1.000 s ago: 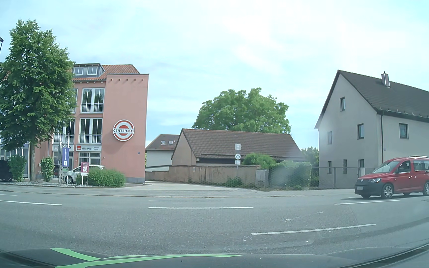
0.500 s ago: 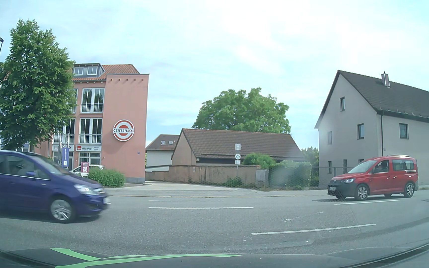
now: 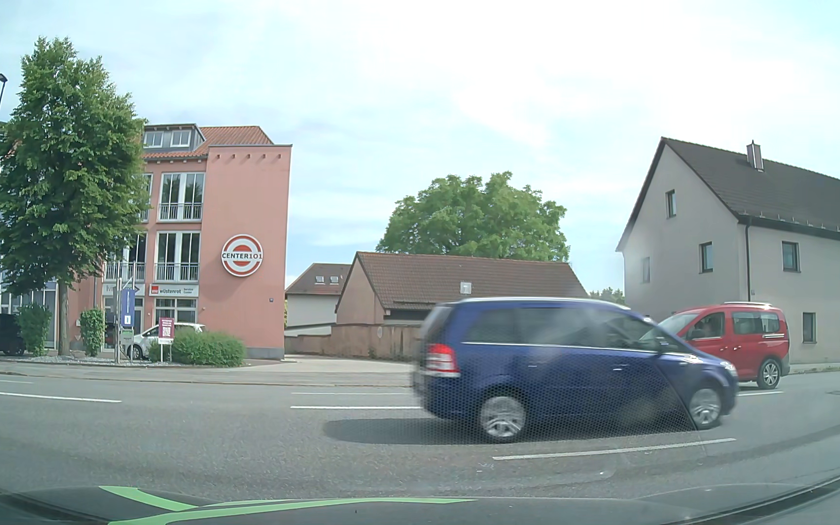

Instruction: Follow the waypoints while adhering to traffic rules and regulations

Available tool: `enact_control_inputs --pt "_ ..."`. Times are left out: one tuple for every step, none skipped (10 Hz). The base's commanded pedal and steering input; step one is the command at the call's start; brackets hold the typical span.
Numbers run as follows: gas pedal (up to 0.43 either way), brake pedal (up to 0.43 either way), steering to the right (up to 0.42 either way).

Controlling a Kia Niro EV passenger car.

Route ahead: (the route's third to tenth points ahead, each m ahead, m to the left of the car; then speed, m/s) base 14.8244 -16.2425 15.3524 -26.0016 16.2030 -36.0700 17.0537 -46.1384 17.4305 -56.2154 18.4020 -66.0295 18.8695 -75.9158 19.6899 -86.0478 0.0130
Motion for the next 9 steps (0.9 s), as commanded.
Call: enact_control_inputs --pt "0.000 0.207 0.241" --pt "0.000 0.207 0.241" --pt "0.000 0.207 0.241" --pt "0.000 0.207 0.241" --pt "0.000 0.207 0.241" --pt "0.000 0.207 0.242" --pt "0.000 0.213 0.242" --pt "0.000 0.213 0.241" --pt "0.000 0.213 0.241"
